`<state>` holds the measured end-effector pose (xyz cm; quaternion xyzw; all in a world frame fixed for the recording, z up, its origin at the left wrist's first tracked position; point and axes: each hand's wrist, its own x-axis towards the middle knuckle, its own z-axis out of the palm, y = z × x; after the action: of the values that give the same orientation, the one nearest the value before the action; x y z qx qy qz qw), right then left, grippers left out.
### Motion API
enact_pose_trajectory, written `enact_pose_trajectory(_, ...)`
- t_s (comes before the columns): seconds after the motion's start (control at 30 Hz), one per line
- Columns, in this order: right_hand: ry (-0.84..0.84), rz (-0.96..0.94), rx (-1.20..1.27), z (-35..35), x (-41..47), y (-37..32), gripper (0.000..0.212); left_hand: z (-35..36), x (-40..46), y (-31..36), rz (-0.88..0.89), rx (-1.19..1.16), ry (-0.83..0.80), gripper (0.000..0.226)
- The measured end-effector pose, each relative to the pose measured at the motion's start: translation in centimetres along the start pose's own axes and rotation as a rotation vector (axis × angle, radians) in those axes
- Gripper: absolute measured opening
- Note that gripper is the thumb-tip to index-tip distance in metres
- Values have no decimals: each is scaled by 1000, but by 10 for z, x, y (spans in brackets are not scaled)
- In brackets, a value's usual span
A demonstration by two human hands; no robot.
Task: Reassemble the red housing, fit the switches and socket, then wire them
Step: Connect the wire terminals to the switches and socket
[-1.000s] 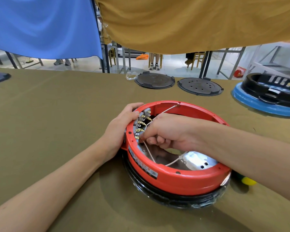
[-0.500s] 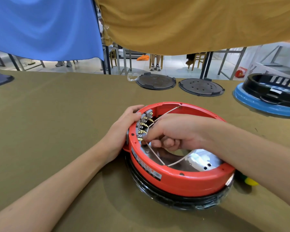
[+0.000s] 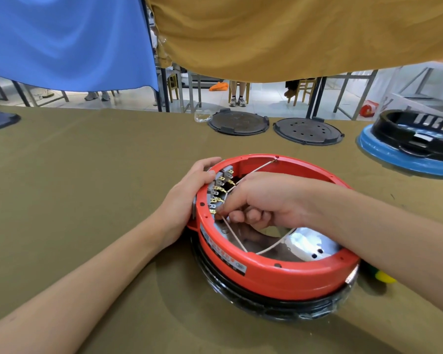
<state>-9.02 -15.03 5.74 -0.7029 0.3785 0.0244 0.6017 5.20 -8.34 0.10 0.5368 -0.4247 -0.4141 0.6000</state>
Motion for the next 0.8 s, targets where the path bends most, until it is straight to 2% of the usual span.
enact_pose_trajectory(0.13, 136, -36, 13, -6, -1, 3, 11, -3, 0, -3, -4, -16, -20, 43)
enact_pose_trajectory(0.27, 68, -14, 75, -6, -3, 2, 6, -4, 2, -3, -3, -3, -53, 49)
enact_pose_trajectory(0.53, 114, -29, 141, 1, 3, 3, 17, -5, 3, -1, -20, 22, -65, 44)
enact_pose_trajectory(0.8, 125, -37, 183, 4, 9, 4, 17, -3, 2, 1, -33, 28, -46, 43)
